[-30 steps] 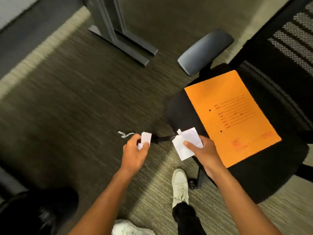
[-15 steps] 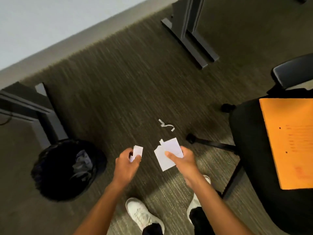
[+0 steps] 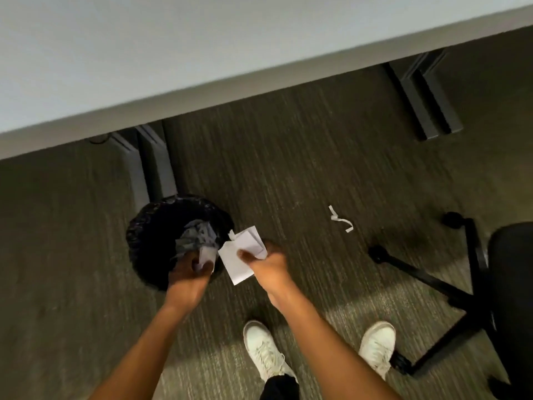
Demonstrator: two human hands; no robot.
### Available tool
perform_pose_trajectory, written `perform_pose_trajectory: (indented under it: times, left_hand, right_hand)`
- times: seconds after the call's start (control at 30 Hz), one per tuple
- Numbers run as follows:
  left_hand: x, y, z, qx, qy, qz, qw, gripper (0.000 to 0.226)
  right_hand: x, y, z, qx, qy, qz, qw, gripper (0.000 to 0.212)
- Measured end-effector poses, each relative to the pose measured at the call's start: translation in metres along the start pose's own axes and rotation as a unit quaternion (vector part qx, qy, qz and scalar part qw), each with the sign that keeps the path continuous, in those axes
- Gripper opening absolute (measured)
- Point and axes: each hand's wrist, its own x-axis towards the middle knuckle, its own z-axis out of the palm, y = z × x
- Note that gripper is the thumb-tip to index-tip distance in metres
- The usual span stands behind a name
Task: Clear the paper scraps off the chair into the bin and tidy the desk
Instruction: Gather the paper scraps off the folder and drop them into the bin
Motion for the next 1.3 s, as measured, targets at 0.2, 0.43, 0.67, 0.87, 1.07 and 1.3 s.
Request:
perform_pose_trajectory:
  times: [0.2,0.43,0.67,0.87,1.07,1.3]
  left_hand:
    - [0.031,-0.029,-0.044,-0.066,-0.002,-0.083,0.994,0.041]
    - [0.053,-0.053,-0.068,-0.090,0.024,-0.096,0.991,0.027]
    - [0.070,-0.051,-0.079,-0.139,0.043,-0.097,0.985,0.057]
    - [0.074,-0.042,-0.070,-0.130,0.049,-0.072,0.988,0.062]
    - [0.071,-0.022,-0.045,-0.079,0.004,-0.046,0.996,0.051]
    - [0.050,0.009,0.000,-0.073,-0.074,0.012,0.995,0.043]
  right_hand:
    - [0.015,0.004,0.077,-0.166,0.005,-0.044,0.985,0.052]
    - [0.034,0.016,0.138,-0.195,-0.004,-0.056,0.979,0.062]
    - [0.043,0.026,0.154,-0.148,-0.061,-0.029,0.987,0.062]
    - [0.049,0.032,0.125,-0.110,-0.023,-0.017,0.994,0.050]
    - [0.061,0.028,0.076,-0.094,0.059,-0.035,0.993,0.038]
    - [0.077,0.026,-0.029,-0.136,0.089,-0.001,0.987,0.030]
